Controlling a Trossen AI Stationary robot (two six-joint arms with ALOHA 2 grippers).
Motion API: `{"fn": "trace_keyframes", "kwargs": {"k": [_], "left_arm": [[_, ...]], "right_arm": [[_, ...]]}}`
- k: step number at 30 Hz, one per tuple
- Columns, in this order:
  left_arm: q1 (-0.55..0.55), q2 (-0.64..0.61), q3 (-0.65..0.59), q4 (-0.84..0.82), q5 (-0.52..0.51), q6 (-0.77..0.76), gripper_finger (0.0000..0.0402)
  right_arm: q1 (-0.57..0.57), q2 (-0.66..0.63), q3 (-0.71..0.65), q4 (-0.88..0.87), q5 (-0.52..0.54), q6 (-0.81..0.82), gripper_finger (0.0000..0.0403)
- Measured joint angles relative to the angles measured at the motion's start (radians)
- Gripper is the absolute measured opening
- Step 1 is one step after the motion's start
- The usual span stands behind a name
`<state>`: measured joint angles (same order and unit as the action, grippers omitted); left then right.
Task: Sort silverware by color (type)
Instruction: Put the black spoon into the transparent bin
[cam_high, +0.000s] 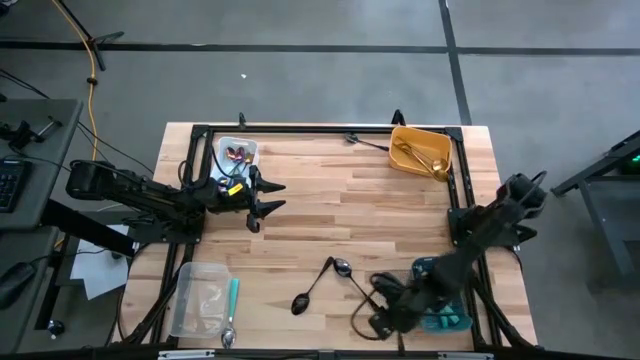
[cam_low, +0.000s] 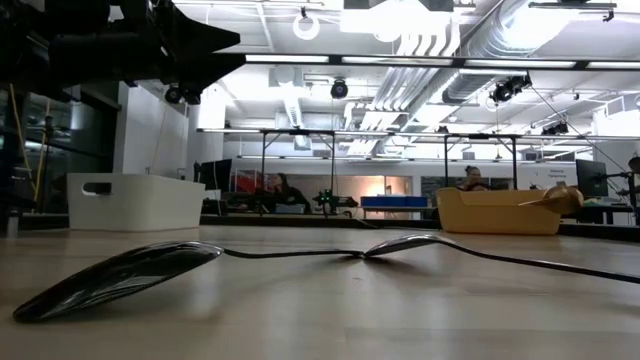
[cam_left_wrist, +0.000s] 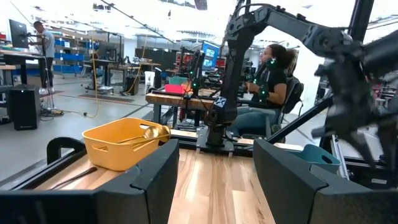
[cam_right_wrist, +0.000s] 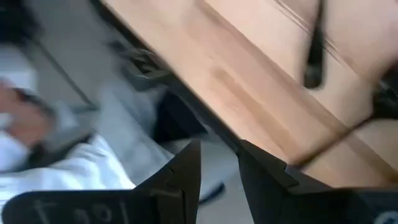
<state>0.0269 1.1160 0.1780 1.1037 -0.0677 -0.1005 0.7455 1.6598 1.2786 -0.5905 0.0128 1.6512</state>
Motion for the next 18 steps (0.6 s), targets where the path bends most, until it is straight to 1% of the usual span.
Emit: {"fn": "trace_keyframes", "kwargs": {"k": [3, 6, 12, 18], "left_arm": [[0.000, 0.000, 0.000, 0.000, 0.000, 0.000, 0.0200], [0.000, 0.000, 0.000, -0.001, 0.000, 0.000, 0.0200], [0.000, 0.000, 0.000, -0.006, 0.000, 0.000, 0.0200], [0.000, 0.000, 0.000, -0.007, 0.000, -0.001, 0.0200]], "right_arm": [[-0.036, 0.063, 0.018, -0.061, -0.122, 0.025, 0.0101], [-0.052, 0.117, 0.028, -0.148, -0.182, 0.084, 0.0101], [-0.058, 0.192, 0.030, -0.239, -0.217, 0.125, 0.0100], [-0.058, 0.238, 0.030, -0.251, -0.231, 0.129, 0.0100]]}}
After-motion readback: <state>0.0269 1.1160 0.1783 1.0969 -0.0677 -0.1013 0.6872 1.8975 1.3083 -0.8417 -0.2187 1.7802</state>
